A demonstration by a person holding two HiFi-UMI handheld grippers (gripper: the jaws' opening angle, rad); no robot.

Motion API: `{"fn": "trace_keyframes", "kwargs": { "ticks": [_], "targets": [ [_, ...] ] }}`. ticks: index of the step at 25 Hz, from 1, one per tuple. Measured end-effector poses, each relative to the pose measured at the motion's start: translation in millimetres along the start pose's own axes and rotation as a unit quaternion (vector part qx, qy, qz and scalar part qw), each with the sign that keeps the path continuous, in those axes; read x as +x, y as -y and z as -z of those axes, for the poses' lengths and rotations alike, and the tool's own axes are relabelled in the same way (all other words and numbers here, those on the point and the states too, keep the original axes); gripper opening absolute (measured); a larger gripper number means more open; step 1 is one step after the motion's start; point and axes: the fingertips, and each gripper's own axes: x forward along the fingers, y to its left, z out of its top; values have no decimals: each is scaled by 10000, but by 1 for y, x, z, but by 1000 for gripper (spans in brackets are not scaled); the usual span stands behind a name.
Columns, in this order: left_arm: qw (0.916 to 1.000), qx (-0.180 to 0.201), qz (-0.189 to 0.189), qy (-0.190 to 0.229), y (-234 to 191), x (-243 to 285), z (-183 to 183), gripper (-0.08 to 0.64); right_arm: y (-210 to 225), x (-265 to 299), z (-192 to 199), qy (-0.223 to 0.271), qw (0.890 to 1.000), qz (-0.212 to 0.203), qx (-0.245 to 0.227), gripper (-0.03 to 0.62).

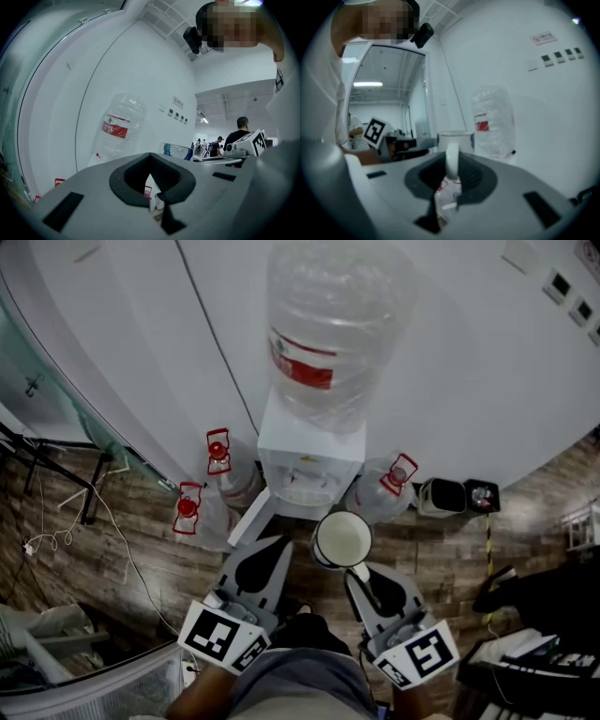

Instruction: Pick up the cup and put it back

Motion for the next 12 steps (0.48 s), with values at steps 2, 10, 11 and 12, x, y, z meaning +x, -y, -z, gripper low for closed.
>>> {"fn": "trace_keyframes", "kwargs": {
  "ticks": [2,10,11,12],
  "targets": [
    [10000,-32,-20,-2,0,0,4,6,1,1,4,-27,10000,-26,7,75],
    [9999,-125,-28,-32,-7,5,15,6,2,9,19,-63,9999,-71,-31,75],
    [9999,-132,-25,-41,-9,6,16,7,3,11,21,-74,9999,-71,-8,75],
    [9999,-141,-24,-49,-12,8,17,6,3,13,23,-92,9999,-68,3,75]
  ]
}}
